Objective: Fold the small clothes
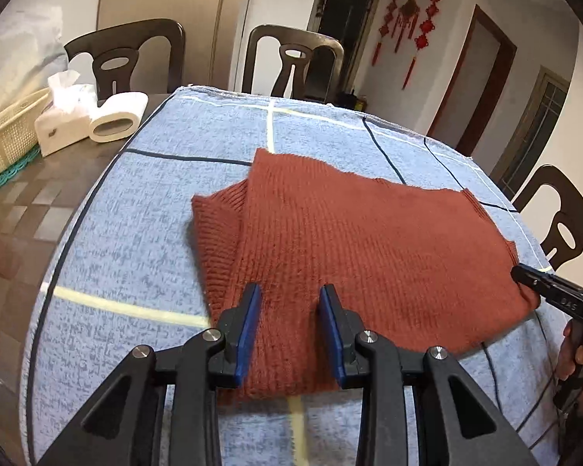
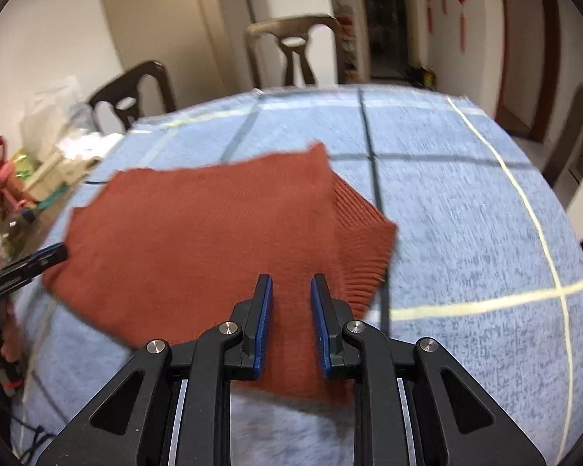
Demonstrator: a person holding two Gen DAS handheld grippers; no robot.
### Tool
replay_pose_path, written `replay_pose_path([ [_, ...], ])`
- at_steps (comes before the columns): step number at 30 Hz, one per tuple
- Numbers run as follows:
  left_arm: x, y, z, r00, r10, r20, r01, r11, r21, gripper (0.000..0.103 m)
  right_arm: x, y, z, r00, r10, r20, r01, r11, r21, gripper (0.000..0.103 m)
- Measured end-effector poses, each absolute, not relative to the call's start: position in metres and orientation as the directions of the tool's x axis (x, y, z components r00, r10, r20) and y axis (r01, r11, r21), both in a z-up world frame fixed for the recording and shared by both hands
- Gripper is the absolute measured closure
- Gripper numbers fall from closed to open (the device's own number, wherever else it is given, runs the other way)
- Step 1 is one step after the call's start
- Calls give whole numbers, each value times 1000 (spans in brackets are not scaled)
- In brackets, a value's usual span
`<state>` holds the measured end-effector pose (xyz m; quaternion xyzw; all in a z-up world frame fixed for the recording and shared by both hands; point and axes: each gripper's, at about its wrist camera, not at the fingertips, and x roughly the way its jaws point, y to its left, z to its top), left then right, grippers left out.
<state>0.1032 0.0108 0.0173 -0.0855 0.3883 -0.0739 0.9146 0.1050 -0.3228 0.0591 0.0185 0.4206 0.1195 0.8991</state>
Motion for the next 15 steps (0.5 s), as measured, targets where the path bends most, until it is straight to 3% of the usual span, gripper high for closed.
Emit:
replay_pose_path([
  [15, 103, 26, 28, 688, -220, -691, 34, 962, -271, 67, 102, -328, 63, 621, 255, -741, -212, 965, 154, 82],
])
